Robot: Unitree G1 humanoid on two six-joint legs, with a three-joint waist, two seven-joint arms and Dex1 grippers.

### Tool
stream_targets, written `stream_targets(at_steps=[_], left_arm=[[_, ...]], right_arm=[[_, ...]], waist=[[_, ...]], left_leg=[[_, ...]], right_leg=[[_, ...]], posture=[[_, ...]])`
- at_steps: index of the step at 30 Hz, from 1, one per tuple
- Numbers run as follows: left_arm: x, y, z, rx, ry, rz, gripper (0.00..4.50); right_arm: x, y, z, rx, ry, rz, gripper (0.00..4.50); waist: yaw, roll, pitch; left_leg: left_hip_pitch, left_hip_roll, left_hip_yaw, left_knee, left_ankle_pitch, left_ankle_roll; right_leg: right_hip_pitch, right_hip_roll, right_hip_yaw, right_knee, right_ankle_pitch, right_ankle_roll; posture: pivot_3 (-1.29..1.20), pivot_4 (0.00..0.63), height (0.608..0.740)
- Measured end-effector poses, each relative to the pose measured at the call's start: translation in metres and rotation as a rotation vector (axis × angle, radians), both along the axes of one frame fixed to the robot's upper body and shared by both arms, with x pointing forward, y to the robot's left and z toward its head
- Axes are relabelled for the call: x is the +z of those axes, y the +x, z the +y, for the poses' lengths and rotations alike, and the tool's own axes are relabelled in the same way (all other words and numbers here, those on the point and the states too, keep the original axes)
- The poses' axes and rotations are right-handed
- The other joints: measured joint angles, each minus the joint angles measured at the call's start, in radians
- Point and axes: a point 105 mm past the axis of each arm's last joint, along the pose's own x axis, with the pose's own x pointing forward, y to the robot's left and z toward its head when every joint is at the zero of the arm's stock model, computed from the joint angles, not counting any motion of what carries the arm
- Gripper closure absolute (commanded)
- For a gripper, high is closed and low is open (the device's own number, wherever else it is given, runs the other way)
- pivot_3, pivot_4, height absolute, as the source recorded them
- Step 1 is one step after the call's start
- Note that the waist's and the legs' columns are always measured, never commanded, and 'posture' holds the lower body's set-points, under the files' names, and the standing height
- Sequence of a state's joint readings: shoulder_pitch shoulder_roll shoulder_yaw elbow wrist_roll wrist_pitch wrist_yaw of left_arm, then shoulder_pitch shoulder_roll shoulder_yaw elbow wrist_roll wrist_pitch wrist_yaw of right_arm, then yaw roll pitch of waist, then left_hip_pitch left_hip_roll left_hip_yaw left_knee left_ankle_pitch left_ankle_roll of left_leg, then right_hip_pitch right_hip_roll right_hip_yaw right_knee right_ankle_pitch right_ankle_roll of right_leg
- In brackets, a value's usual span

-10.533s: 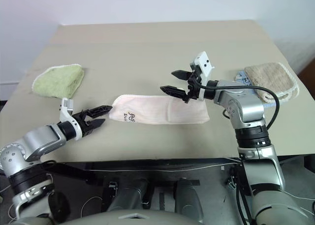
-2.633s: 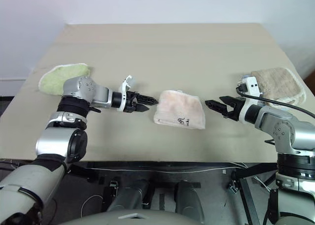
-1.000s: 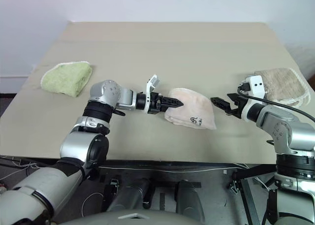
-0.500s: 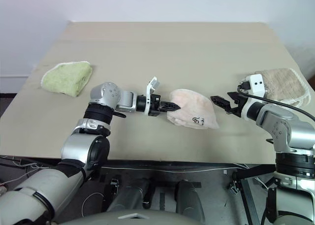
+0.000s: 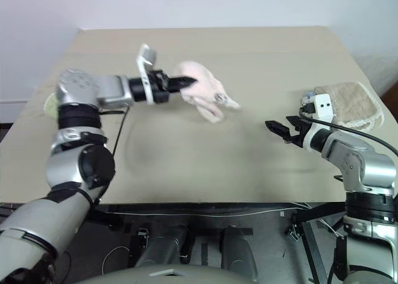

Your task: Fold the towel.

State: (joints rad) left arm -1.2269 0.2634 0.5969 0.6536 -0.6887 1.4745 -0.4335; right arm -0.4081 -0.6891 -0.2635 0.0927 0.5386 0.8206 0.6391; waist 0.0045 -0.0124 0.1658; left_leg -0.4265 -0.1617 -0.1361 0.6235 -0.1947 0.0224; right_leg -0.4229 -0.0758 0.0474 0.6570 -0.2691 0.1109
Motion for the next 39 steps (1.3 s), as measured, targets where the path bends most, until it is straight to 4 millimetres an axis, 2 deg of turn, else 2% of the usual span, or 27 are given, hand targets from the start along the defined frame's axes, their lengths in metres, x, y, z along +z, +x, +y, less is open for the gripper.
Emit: stream_targets(at_steps=[2,6,10,13,14,17,20,21,24,31,33,39], left_arm=[[0.002,0.004,0.013,0.064,0.004,0.007,4.47],[0.023,0.014,0.064,0.283,0.022,-0.042,4.47],[0.059,0.013,0.132,0.550,0.022,-0.155,4.47],[0.074,0.004,0.189,0.761,0.030,-0.210,4.47],[0.074,0.001,0.204,0.817,0.040,-0.220,4.47],[0.068,-0.003,0.229,0.910,0.055,-0.214,4.47],[0.046,-0.009,0.267,1.035,0.051,-0.166,4.47],[0.037,-0.010,0.275,1.055,0.044,-0.148,4.47],[0.020,-0.010,0.286,1.080,0.027,-0.117,4.47],[0.013,-0.005,0.298,1.122,0.003,-0.131,4.47],[0.019,0.001,0.296,1.122,0.004,-0.152,4.47],[0.058,0.014,0.283,1.114,-0.053,-0.291,4.47]], right_arm=[[0.000,0.005,0.007,0.023,0.005,-0.003,0.00],[0.001,0.015,0.021,0.071,0.019,-0.013,0.00],[-0.006,0.023,0.029,0.104,0.020,0.011,0.00],[-0.007,0.031,0.040,0.145,0.033,0.017,0.00],[-0.008,0.033,0.042,0.155,0.027,0.017,0.00],[-0.007,0.038,0.048,0.179,0.023,0.015,0.00],[-0.001,0.046,0.065,0.240,0.018,-0.003,0.00],[-0.001,0.047,0.065,0.244,0.014,-0.001,0.00],[-0.006,0.048,0.066,0.257,0.002,0.017,0.00],[-0.004,0.050,0.069,0.286,-0.007,0.020,0.00],[-0.005,0.050,0.069,0.288,-0.007,0.023,0.00],[-0.006,0.050,0.069,0.292,-0.016,0.027,0.00]], waist=[[-0.001,0.000,0.000],[-0.014,-0.001,0.000],[-0.024,0.000,0.000],[-0.025,0.000,0.000],[-0.023,0.000,0.000],[-0.010,-0.001,0.000],[-0.019,0.000,0.000],[-0.020,-0.001,0.000],[-0.015,-0.001,0.001],[-0.019,-0.001,0.001],[-0.019,-0.001,0.001],[-0.021,-0.001,0.001]], left_leg=[[0.000,0.000,0.000,0.001,0.001,0.001],[0.000,0.000,0.001,0.003,0.001,0.001],[0.000,0.000,0.003,0.003,0.001,0.001],[0.001,0.000,0.003,0.003,0.001,0.000],[0.001,0.000,0.003,0.003,0.000,0.000],[0.001,0.000,0.002,0.006,0.000,0.000],[0.002,0.000,0.003,0.006,0.000,0.000],[0.002,0.000,0.002,0.006,0.000,0.000],[0.001,0.000,0.001,0.006,0.000,0.000],[0.001,0.000,0.002,0.005,0.000,0.000],[0.001,0.000,0.002,0.005,0.000,0.000],[0.001,0.000,0.002,0.004,0.000,0.000]], right_leg=[[-0.001,0.000,0.000,0.001,0.000,0.000],[-0.002,0.000,0.001,0.004,0.000,0.000],[-0.002,0.001,0.003,0.006,0.000,0.000],[-0.003,0.001,0.003,0.008,0.000,0.000],[-0.003,0.001,0.003,0.008,0.000,0.000],[-0.003,0.001,0.002,0.007,0.000,0.000],[-0.002,0.001,0.002,0.008,0.001,0.000],[-0.002,0.002,0.002,0.008,0.001,0.000],[-0.003,0.002,0.002,0.007,0.001,0.000],[-0.003,0.002,0.002,0.008,0.001,0.000],[-0.003,0.002,0.002,0.007,0.001,0.000],[-0.002,0.001,0.002,0.007,0.001,0.000]], posture=[[0.00,0.150,0.740],[0.00,0.150,0.740],[0.00,0.150,0.740],[0.00,0.150,0.740],[0.00,0.150,0.740],[0.00,0.150,0.740],[0.00,0.150,0.740],[0.00,0.150,0.740],[0.00,0.150,0.740],[0.00,0.150,0.740],[0.00,0.150,0.740],[0.00,0.150,0.740]])
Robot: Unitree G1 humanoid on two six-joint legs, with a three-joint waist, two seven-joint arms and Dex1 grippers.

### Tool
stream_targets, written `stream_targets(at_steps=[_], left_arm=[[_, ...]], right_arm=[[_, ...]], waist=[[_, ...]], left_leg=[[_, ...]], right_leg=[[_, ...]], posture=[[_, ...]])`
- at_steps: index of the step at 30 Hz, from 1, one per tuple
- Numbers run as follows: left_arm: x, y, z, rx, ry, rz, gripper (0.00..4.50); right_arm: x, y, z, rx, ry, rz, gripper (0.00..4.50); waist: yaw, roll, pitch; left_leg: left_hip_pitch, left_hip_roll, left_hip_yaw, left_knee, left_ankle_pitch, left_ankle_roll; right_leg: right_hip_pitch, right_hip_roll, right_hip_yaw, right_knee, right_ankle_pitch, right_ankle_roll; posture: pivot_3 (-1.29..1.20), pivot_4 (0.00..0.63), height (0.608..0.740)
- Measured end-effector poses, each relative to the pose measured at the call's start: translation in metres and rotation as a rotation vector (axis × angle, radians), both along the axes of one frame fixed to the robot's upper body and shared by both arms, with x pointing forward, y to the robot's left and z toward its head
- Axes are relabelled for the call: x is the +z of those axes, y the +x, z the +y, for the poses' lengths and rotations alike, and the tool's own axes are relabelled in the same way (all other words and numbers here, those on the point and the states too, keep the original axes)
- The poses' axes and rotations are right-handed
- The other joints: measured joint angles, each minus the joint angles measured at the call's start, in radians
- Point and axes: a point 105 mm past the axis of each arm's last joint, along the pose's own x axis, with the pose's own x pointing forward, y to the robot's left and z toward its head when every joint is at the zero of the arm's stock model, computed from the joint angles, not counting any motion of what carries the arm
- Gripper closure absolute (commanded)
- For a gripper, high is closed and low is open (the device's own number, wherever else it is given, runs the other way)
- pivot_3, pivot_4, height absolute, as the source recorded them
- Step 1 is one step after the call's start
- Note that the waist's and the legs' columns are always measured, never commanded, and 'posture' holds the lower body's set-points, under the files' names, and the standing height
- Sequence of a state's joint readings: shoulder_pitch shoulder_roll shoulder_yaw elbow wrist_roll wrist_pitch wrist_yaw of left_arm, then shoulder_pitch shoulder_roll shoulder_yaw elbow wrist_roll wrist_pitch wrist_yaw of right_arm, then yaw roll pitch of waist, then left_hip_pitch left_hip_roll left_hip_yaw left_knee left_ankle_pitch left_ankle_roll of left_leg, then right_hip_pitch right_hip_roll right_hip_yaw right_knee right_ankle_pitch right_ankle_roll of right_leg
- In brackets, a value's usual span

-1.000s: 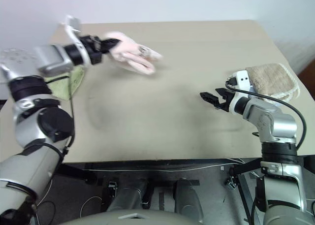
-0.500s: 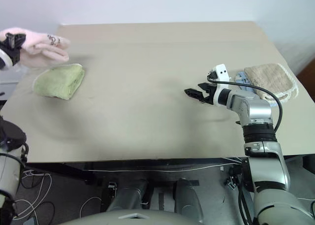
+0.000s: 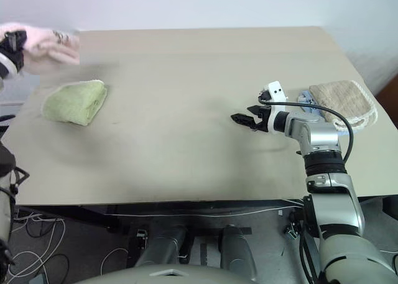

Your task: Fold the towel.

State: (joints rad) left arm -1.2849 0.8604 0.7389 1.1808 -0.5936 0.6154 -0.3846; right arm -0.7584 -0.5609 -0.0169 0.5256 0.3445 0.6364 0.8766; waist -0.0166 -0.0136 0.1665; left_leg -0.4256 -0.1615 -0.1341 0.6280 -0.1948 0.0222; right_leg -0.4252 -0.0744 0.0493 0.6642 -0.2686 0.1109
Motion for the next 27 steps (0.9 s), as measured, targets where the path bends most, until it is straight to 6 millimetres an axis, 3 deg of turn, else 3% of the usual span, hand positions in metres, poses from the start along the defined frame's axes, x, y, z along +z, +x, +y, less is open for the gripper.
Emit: stream_targets(at_steps=[3,6,8,12,15,22,26,27], left_arm=[[-0.015,0.006,-0.003,0.012,0.002,0.038,4.47],[-0.055,0.009,-0.008,-0.020,-0.020,0.126,4.47],[-0.086,0.004,-0.005,-0.038,-0.063,0.192,4.47],[-0.130,-0.012,-0.001,-0.076,-0.086,0.282,4.47],[-0.140,-0.020,0.006,-0.062,-0.112,0.292,4.47],[-0.125,-0.037,0.028,0.001,-0.154,0.239,4.47],[-0.129,-0.049,0.036,0.035,-0.160,0.260,4.47],[-0.130,-0.049,0.034,0.033,-0.165,0.264,4.23]], right_arm=[[-0.003,-0.001,-0.002,-0.005,-0.007,0.006,0.00],[-0.006,-0.005,-0.002,-0.005,-0.011,0.011,0.00],[-0.008,-0.007,-0.004,-0.008,-0.015,0.011,0.00],[-0.007,-0.010,-0.007,-0.015,-0.015,0.009,0.00],[-0.004,-0.010,-0.012,-0.026,-0.018,0.003,0.00],[-0.005,-0.008,-0.013,-0.027,-0.040,-0.006,0.00],[-0.007,-0.006,-0.013,-0.026,-0.046,-0.006,0.00],[-0.007,-0.006,-0.013,-0.024,-0.052,-0.007,0.00]], waist=[[-0.005,0.000,0.000],[-0.010,0.000,0.000],[-0.017,0.000,0.000],[-0.028,0.000,0.000],[-0.027,0.000,0.000],[-0.028,0.000,0.000],[-0.026,0.000,0.000],[-0.026,0.000,0.000]], left_leg=[[0.000,0.000,0.000,-0.001,0.000,0.000],[0.000,0.000,0.001,-0.001,0.001,0.002],[-0.001,0.000,0.001,-0.001,0.001,0.002],[-0.001,0.000,0.001,0.000,0.001,0.002],[-0.001,0.001,0.000,0.000,0.001,0.002],[0.000,0.001,0.000,0.000,0.000,0.000],[0.000,0.000,0.000,0.000,0.000,0.000],[0.000,0.001,0.000,0.000,0.000,0.000]], right_leg=[[0.000,0.000,0.000,0.001,0.000,0.000],[-0.001,0.001,0.001,0.001,0.000,0.000],[-0.001,0.001,0.001,0.001,0.000,0.000],[-0.001,0.000,0.001,0.001,0.000,0.000],[-0.001,0.001,0.001,0.002,0.000,0.000],[-0.001,0.000,0.002,0.001,0.000,0.000],[-0.001,0.000,0.002,0.002,0.000,0.000],[-0.001,0.000,0.002,0.002,0.000,0.000]], posture=[[0.00,0.150,0.740],[0.00,0.150,0.740],[0.00,0.150,0.740],[0.00,0.150,0.740],[0.00,0.150,0.740],[0.00,0.150,0.740],[0.00,0.150,0.740],[0.00,0.150,0.740]])
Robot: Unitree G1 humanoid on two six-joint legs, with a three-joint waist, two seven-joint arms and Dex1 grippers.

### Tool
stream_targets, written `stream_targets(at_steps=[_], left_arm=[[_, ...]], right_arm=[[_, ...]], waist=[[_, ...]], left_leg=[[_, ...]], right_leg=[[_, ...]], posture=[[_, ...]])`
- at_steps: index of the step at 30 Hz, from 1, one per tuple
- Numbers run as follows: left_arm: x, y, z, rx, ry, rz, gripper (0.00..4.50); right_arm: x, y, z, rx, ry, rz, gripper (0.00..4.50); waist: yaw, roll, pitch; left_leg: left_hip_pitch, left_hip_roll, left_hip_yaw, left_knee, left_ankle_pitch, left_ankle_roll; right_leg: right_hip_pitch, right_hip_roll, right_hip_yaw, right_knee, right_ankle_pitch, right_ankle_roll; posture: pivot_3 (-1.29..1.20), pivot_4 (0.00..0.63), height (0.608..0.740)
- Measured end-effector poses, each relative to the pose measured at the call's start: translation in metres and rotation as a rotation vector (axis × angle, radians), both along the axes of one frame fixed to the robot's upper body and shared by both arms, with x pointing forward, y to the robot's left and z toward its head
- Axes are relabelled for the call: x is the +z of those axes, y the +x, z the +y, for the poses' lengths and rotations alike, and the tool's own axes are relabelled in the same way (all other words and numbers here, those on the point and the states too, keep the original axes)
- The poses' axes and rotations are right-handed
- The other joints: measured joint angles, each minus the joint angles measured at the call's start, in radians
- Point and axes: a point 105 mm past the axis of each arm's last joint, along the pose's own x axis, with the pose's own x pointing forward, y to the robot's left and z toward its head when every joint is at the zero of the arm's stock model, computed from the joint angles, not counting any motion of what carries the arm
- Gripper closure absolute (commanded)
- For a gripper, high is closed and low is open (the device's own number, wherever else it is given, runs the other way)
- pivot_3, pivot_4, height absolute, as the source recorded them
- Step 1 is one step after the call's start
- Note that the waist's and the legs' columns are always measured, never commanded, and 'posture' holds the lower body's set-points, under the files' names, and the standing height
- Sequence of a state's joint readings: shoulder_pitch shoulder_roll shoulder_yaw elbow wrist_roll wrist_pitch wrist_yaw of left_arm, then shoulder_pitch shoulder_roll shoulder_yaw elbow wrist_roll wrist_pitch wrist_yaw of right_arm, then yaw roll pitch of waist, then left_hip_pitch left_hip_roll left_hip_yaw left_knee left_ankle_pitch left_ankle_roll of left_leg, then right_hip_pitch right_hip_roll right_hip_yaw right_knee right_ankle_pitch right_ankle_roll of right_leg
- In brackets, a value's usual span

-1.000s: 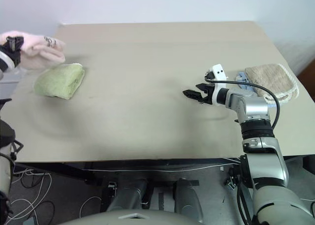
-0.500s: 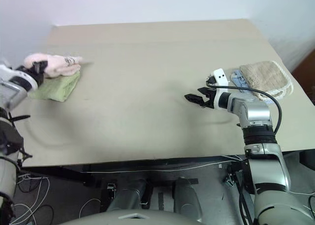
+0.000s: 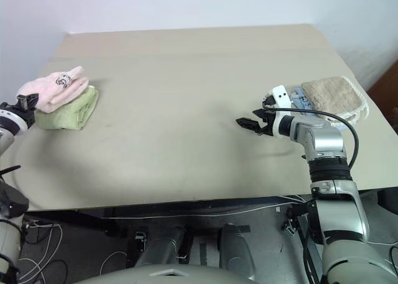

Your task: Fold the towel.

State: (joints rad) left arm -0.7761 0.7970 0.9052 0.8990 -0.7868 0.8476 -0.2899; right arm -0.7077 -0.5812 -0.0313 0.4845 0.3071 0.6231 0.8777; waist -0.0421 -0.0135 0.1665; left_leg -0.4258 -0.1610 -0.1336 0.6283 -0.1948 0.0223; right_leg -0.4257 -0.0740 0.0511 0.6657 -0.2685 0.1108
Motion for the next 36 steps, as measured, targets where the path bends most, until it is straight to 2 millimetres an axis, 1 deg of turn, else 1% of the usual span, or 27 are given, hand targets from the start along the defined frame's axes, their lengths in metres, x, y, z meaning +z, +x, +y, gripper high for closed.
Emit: stream_targets(at_steps=[2,7,9,12,13,15,18,23,24,25,26,28,31,33,35,36], left_arm=[[-0.006,0.001,-0.005,-0.003,-0.019,0.015,3.72],[-0.032,0.005,-0.024,-0.026,-0.049,0.093,2.06],[-0.033,0.008,-0.030,-0.032,-0.054,0.091,1.32],[-0.028,0.008,-0.030,-0.021,-0.045,0.087,0.27],[-0.026,0.008,-0.030,-0.021,-0.043,0.085,0.03],[-0.022,0.005,-0.033,-0.043,-0.030,0.079,0.03],[-0.014,-0.011,-0.042,-0.129,0.030,0.083,0.03],[-0.001,-0.047,-0.050,-0.256,0.176,0.121,0.03],[0.001,-0.055,-0.050,-0.277,0.228,0.133,0.03],[0.003,-0.065,-0.055,-0.315,0.333,0.149,0.03],[0.004,-0.070,-0.063,-0.361,0.409,0.152,0.03],[0.008,-0.075,-0.088,-0.489,0.533,0.100,0.03],[0.020,-0.074,-0.139,-0.688,0.669,-0.122,0.03],[0.019,-0.075,-0.168,-0.800,0.811,-0.228,0.03],[0.012,-0.069,-0.188,-0.859,0.914,-0.305,0.03],[0.010,-0.067,-0.198,-0.881,0.934,-0.352,0.03]], right_arm=[[0.000,0.002,0.003,0.010,-0.006,-0.007,0.00],[-0.001,0.004,0.005,0.019,-0.017,-0.015,0.00],[-0.002,0.004,0.005,0.020,-0.023,-0.016,0.00],[-0.002,0.004,0.005,0.022,-0.024,-0.017,0.00],[-0.002,0.004,0.005,0.022,-0.024,-0.017,0.00],[-0.002,0.003,0.005,0.024,-0.024,-0.017,0.00],[-0.002,0.001,0.003,0.028,-0.026,-0.013,0.00],[0.000,0.000,-0.003,0.026,-0.033,-0.012,0.00],[0.000,0.000,-0.003,0.025,-0.034,-0.013,0.00],[0.001,0.000,-0.004,0.028,-0.034,-0.015,0.00],[0.001,0.000,-0.005,0.025,-0.037,-0.014,0.00],[0.002,-0.001,-0.007,0.030,-0.040,-0.021,0.00],[0.010,-0.002,0.000,0.081,-0.038,-0.067,0.00],[0.019,-0.006,0.008,0.131,-0.029,-0.114,0.00],[0.026,-0.014,0.012,0.168,0.002,-0.158,0.00],[0.029,-0.018,0.013,0.182,0.025,-0.173,0.00]], waist=[[0.003,0.000,0.000],[0.007,0.000,0.000],[0.007,0.000,0.000],[0.003,0.000,0.000],[0.001,0.000,0.000],[-0.002,0.000,0.000],[-0.003,0.000,0.000],[-0.001,0.000,0.000],[0.000,0.000,0.000],[0.000,0.000,0.000],[0.000,0.001,0.000],[0.008,0.001,0.000],[0.028,0.002,0.001],[0.031,0.002,0.001],[0.034,0.002,0.000],[0.036,0.002,0.000]], left_leg=[[0.001,0.000,0.000,0.000,0.000,0.000],[0.001,0.000,0.000,0.001,0.000,0.000],[0.001,0.000,0.000,0.000,0.000,0.000],[0.001,0.000,0.000,0.000,0.000,0.000],[0.001,0.000,0.000,0.000,0.000,0.000],[0.001,0.000,0.000,0.000,0.000,0.000],[0.001,0.000,0.000,0.000,0.000,0.000],[0.001,0.000,0.000,0.000,0.000,0.000],[0.002,0.000,0.000,0.000,0.000,0.000],[0.002,0.000,0.000,-0.001,0.000,0.000],[0.002,0.000,0.001,-0.001,0.000,0.000],[0.003,0.000,0.001,-0.002,0.000,-0.001],[0.005,0.001,0.001,-0.002,-0.001,-0.001],[0.005,0.001,0.001,-0.004,0.000,-0.001],[0.005,0.001,0.001,-0.006,0.000,-0.001],[0.005,0.001,0.001,-0.007,0.000,-0.001]], right_leg=[[0.000,0.000,0.000,0.000,0.000,0.000],[0.001,0.000,0.000,0.000,0.000,0.000],[0.001,0.000,0.000,0.000,0.000,0.000],[0.001,0.000,0.000,0.000,0.000,0.000],[0.001,0.000,0.000,0.000,0.000,0.000],[0.001,0.000,0.000,0.000,0.000,0.000],[0.001,0.000,0.000,0.000,0.000,0.000],[0.001,0.001,0.001,0.000,0.000,0.000],[0.001,0.001,0.001,0.000,0.000,0.000],[0.002,0.000,0.001,-0.001,0.000,0.000],[0.002,0.000,0.001,-0.001,0.000,-0.001],[0.002,0.000,0.001,-0.002,0.000,-0.001],[0.005,-0.001,0.000,-0.003,0.000,-0.003],[0.005,-0.001,0.000,-0.004,0.000,-0.004],[0.005,-0.002,0.000,-0.005,-0.001,-0.005],[0.005,-0.002,0.000,-0.007,-0.001,-0.005]], posture=[[0.00,0.150,0.740],[0.00,0.150,0.740],[0.00,0.150,0.740],[0.00,0.150,0.740],[0.00,0.150,0.740],[0.00,0.150,0.740],[0.00,0.150,0.740],[0.00,0.150,0.740],[0.00,0.150,0.740],[0.00,0.150,0.740],[0.00,0.150,0.740],[0.00,0.150,0.740],[0.00,0.150,0.740],[0.00,0.150,0.740],[0.00,0.150,0.740],[0.00,0.150,0.740]])
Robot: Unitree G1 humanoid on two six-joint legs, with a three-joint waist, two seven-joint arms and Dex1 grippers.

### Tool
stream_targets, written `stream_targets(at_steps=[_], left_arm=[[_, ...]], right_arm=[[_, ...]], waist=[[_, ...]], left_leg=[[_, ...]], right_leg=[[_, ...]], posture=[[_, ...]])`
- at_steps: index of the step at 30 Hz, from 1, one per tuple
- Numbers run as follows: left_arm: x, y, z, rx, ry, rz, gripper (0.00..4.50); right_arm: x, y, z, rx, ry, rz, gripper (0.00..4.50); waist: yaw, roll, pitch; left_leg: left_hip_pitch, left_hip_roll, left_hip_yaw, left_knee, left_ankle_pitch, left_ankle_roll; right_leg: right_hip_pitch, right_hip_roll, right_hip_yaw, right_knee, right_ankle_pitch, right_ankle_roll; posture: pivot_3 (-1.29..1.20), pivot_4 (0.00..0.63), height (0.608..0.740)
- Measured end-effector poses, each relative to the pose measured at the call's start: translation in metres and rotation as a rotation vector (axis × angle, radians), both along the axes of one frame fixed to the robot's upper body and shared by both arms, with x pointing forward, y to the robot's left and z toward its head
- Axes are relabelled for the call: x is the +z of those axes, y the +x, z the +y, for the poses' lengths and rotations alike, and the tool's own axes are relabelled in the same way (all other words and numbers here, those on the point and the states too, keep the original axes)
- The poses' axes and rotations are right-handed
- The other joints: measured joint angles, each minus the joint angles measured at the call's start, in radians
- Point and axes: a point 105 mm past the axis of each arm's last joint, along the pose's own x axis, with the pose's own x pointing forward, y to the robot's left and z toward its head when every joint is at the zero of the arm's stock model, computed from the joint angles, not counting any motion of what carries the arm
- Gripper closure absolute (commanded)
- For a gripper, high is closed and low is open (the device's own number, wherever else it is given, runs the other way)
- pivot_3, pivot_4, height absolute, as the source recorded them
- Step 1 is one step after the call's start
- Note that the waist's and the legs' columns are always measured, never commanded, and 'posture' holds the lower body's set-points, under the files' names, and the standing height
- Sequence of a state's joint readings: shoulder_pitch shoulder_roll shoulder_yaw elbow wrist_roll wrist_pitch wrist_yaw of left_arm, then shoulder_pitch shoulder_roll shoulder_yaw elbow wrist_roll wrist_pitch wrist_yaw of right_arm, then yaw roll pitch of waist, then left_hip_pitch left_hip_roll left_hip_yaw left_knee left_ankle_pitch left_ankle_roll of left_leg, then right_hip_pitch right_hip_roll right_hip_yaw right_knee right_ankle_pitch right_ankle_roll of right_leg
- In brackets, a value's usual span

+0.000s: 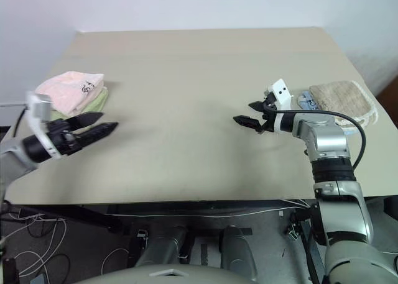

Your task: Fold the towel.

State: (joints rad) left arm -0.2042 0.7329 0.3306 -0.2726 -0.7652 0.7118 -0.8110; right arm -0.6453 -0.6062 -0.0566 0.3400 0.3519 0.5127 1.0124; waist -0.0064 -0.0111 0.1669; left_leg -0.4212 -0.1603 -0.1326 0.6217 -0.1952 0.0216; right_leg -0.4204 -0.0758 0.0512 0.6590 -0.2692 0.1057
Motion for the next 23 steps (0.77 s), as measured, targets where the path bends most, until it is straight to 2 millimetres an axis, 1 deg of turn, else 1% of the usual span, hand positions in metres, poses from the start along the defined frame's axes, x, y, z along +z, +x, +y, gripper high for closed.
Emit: stream_targets(at_steps=[2,4,6,8,11,13,16,19,23], left_arm=[[-0.005,0.005,-0.020,-0.080,0.000,-0.046,0.03],[-0.005,0.010,-0.037,-0.150,-0.007,-0.089,0.03],[-0.005,0.015,-0.049,-0.214,-0.005,-0.119,0.03],[-0.007,0.019,-0.054,-0.252,0.022,-0.154,0.03],[-0.018,0.023,-0.054,-0.286,0.104,-0.200,0.03],[-0.025,0.024,-0.050,-0.292,0.133,-0.203,0.03],[-0.028,0.025,-0.042,-0.282,0.144,-0.202,0.03],[-0.031,0.025,-0.032,-0.238,0.158,-0.180,0.03],[-0.035,0.019,-0.023,-0.180,0.148,-0.160,0.03]], right_arm=[[0.007,-0.006,0.004,0.029,0.049,-0.022,0.00],[0.014,-0.010,0.004,0.039,0.078,-0.038,0.00],[0.018,-0.015,0.004,0.047,0.099,-0.047,0.00],[0.018,-0.020,0.005,0.055,0.111,-0.039,0.00],[0.014,-0.031,0.010,0.078,0.123,-0.008,0.00],[0.013,-0.031,0.010,0.064,0.118,-0.011,0.00],[0.012,-0.034,0.015,0.084,0.106,-0.022,0.00],[0.005,-0.035,0.022,0.116,0.090,-0.015,0.00],[-0.006,-0.035,0.030,0.151,0.077,0.013,0.00]], waist=[[-0.001,0.000,0.000],[-0.003,0.000,0.000],[-0.005,0.000,0.000],[-0.007,0.000,0.000],[-0.008,0.000,0.000],[-0.008,0.000,0.000],[-0.005,0.000,0.000],[-0.005,0.000,0.000],[-0.007,0.000,0.000]], left_leg=[[-0.001,0.000,0.000,-0.001,0.000,0.000],[-0.001,0.000,0.000,-0.002,0.000,0.000],[-0.001,0.000,0.000,-0.005,0.000,0.000],[-0.001,0.000,0.000,-0.007,0.000,0.000],[-0.002,0.001,0.000,-0.009,0.000,0.001],[-0.003,0.000,0.000,-0.008,0.000,0.001],[-0.003,0.001,-0.001,-0.008,0.000,0.001],[-0.003,0.000,-0.001,-0.008,0.000,0.001],[-0.003,0.001,-0.001,-0.008,0.000,0.001]], right_leg=[[0.000,0.000,0.000,-0.002,0.001,0.002],[-0.001,0.000,0.000,-0.003,0.001,0.003],[-0.002,0.000,0.000,-0.005,0.001,0.003],[-0.003,0.000,0.000,-0.006,0.001,0.002],[-0.004,0.000,0.000,-0.007,0.001,0.002],[-0.005,0.000,0.000,-0.007,0.001,0.002],[-0.005,0.000,0.000,-0.007,0.001,0.002],[-0.004,0.000,0.000,-0.007,0.001,0.002],[-0.005,0.001,0.000,-0.007,0.001,0.002]], posture=[[0.00,0.150,0.740],[0.00,0.150,0.740],[0.00,0.150,0.740],[0.00,0.150,0.740],[0.00,0.150,0.740],[0.00,0.150,0.740],[0.00,0.150,0.740],[0.00,0.150,0.740],[0.00,0.150,0.740]])
